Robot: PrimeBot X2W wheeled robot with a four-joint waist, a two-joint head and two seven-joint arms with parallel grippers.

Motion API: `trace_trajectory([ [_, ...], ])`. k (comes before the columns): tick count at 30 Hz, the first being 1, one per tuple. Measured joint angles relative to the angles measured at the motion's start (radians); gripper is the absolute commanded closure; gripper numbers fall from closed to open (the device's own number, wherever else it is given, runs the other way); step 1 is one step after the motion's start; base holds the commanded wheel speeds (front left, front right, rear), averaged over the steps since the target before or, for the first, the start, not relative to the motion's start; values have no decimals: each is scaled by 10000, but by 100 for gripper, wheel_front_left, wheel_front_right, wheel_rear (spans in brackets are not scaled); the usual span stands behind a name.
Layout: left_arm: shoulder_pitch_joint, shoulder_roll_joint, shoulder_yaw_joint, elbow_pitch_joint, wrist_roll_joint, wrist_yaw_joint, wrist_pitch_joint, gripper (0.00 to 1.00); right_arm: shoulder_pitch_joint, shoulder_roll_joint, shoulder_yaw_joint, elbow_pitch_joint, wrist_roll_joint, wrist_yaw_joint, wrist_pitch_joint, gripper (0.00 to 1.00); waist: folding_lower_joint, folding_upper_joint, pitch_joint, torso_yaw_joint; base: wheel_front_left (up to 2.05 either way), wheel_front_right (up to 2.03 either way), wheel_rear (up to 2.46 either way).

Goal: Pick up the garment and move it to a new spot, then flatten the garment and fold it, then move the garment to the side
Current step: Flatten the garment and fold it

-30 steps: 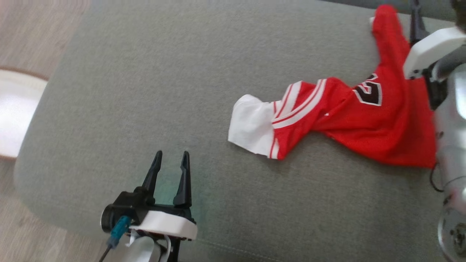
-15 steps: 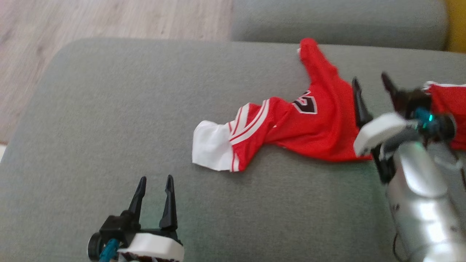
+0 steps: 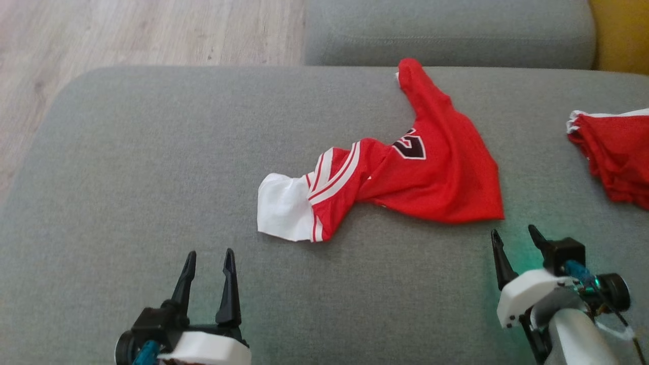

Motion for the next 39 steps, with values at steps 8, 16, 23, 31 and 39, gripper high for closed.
trace_trajectory([
  [8,-162,40,-54,-31,2,-4,2,0,-731,38,-568,261,-838,0,428,0,2,0,632,407,0,0,0],
  [16,-432,50,-113,12,2,-4,2,0,-1713,35,-1478,1290,-1444,0,56,21,3,0,1054,821,0,0,0],
  [23,-427,79,-169,105,2,-4,2,0,-2111,33,-1983,1586,-1937,0,-481,100,2,0,926,576,0,0,0],
  [31,-418,82,-236,142,0,-4,0,0,-2067,6,-2092,1101,-2500,0,-740,100,1,0,685,78,0,0,0],
  [39,-399,84,-236,140,-90,8,0,0,-490,25,-1676,173,-2844,0,-566,100,1,0,645,-201,0,0,0],
])
